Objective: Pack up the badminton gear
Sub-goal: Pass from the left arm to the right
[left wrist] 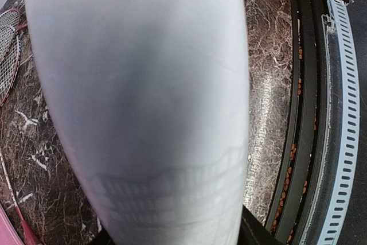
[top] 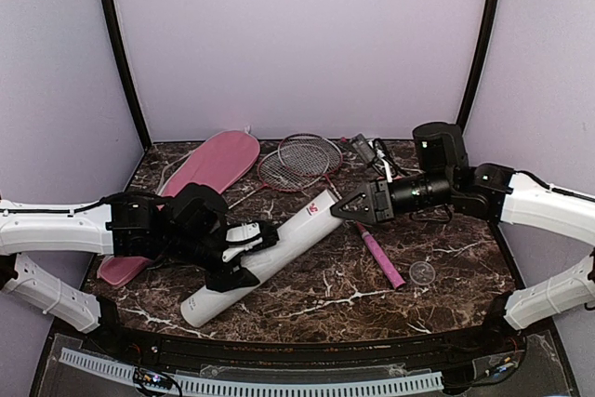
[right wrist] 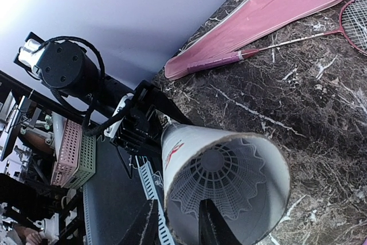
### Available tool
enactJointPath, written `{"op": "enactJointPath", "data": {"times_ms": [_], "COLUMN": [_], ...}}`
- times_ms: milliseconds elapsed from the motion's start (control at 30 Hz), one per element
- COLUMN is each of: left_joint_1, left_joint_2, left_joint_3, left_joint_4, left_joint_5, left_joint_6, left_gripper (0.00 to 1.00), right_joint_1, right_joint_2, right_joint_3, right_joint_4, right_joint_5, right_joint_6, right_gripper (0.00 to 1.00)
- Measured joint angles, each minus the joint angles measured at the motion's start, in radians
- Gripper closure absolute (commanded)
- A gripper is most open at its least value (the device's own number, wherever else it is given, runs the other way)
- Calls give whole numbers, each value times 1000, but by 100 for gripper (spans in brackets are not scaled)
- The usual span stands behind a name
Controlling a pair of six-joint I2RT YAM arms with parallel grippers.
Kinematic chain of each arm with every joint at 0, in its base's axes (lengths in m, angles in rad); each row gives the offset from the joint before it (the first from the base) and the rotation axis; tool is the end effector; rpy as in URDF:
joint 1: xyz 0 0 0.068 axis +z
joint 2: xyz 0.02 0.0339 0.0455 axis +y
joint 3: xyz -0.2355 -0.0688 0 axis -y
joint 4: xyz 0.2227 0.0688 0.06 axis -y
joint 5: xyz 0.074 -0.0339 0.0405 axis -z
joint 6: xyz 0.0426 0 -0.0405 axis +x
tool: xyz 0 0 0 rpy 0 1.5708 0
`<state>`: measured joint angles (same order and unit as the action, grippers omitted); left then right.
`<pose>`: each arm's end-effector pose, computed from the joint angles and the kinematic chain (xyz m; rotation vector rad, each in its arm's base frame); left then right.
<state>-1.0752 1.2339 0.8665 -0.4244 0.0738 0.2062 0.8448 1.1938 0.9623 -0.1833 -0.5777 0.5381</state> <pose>0.1177 -0.2244 0.2289 1.4748 1.9167 -0.4988 0.1580 0.2130 0.2956 -0.7522 2.0942 1.4087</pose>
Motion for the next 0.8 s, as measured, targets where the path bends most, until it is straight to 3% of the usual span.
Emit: {"op": "enactJointPath", "data": {"times_ms": [100, 233, 333, 633, 800], "left_joint_1": [-2, -3, -3, -3, -3], "left_joint_2": [0, 0, 11, 143, 207], "left_joint_3": [0, 0, 0, 81, 145], "left_joint_4": [-2, -6, 12, 134, 167], "left_joint_5": [-4, 2, 13, 64, 94], "left_joint_6": [4, 8, -2, -40, -45], "left_gripper": [50, 25, 14, 10, 26], "right_joint_1": [0, 0, 1, 4, 3], "right_joint_2": [7, 10, 10, 11, 10], "right_joint_3": [3, 5, 5, 0, -5], "right_joint_4": [1, 1, 3, 19, 23], "right_joint_5": [-20, -49, -66, -72, -67], "right_joint_6": [-8, -22, -23, -2, 2], "right_gripper": [91, 100, 100, 100, 100]}}
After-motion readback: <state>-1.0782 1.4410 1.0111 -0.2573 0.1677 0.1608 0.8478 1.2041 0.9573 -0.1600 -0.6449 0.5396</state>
